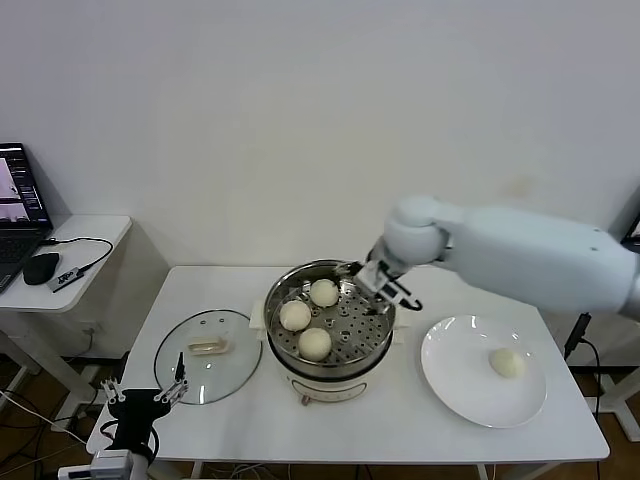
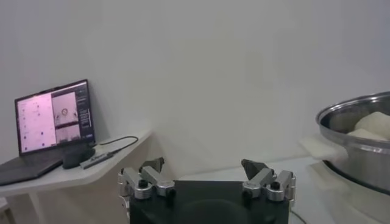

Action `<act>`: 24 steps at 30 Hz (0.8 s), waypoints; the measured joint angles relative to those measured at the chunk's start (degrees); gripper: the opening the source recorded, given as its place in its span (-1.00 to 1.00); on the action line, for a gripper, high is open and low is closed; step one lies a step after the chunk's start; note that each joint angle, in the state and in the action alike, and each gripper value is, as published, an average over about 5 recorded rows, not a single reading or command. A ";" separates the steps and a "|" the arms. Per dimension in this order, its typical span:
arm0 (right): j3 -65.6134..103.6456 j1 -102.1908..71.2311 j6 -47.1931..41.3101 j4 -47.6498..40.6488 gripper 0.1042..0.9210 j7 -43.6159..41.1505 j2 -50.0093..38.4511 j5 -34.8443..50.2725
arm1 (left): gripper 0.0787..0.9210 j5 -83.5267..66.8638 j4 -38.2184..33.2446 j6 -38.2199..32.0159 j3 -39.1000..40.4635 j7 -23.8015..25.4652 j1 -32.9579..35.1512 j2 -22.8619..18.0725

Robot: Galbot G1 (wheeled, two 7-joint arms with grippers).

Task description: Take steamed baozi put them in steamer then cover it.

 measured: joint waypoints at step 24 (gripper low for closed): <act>23.73 -26.99 -7.27 1.20 0.76 -4.70 -31.88 -5.11 | 0.77 1.34 1.51 0.08 4.20 0.05 -1.51 2.43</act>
